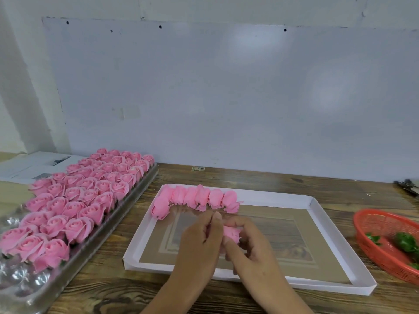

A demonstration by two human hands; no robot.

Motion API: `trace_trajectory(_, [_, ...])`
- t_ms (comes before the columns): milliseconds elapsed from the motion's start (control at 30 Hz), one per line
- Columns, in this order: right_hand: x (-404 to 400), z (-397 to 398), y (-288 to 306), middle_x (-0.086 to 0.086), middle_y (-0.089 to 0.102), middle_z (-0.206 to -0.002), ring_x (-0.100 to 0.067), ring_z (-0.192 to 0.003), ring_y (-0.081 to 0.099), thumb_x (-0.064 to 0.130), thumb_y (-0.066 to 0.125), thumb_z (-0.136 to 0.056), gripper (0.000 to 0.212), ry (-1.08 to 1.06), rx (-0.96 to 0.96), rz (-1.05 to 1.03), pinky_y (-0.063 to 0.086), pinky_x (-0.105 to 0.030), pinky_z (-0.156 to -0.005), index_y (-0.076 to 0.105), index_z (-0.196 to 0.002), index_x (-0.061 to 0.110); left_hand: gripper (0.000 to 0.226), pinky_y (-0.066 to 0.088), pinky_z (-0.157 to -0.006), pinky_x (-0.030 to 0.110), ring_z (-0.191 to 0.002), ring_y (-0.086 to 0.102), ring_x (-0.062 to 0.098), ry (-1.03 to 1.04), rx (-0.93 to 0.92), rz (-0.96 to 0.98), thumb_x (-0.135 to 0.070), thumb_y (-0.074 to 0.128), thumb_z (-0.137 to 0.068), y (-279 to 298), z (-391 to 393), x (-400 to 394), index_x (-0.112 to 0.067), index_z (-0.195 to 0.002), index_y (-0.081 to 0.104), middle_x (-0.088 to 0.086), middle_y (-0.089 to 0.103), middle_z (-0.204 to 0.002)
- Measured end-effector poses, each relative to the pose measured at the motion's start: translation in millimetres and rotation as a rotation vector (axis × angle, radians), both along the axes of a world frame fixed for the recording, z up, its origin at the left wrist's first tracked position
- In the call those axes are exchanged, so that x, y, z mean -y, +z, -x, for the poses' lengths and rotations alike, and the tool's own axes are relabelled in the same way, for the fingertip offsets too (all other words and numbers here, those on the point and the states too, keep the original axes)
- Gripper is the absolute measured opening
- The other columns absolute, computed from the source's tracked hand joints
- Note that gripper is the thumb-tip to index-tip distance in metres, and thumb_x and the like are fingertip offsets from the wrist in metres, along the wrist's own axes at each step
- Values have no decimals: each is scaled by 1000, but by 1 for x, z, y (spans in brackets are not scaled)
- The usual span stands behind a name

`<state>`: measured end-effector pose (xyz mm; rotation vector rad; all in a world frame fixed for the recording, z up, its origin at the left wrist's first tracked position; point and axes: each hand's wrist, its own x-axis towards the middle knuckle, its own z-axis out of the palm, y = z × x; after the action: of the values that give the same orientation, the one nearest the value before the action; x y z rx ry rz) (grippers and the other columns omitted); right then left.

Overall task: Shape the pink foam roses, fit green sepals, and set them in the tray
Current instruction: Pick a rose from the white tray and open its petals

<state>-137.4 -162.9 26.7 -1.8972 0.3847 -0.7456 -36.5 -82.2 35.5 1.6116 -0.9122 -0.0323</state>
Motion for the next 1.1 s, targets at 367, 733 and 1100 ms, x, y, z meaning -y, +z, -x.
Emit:
trace_trajectory(367, [-17,-4,10,-9,53,-55,-15,-37,38,20,46,-102,41,-2,93,-450,28,-20,-33,63,-65,26,44,37,-52,9,-55,52,1,33,114,11,-18,54,-100,-3,6,-3,-38,-63,45,-15,51,-57])
trace_trajectory(733, [-7,4,7,7,69,-82,-8,-63,61,53,48,-92,17,-83,-49,81,48,-23,-57,55,-106,48,46,37,-54,15,-55,47,2,83,-32,-15,-14,53,-99,-5,0,2,-30,-57,43,-14,50,-54])
trace_trajectory(1100, [-20,-7,8,-6,47,-55,-15,-44,40,25,48,-100,36,-73,78,-401,30,-23,-38,60,-68,15,30,36,-54,8,-57,52,0,48,160,6,-36,45,-92,0,7,-2,-51,-66,48,-22,54,-60])
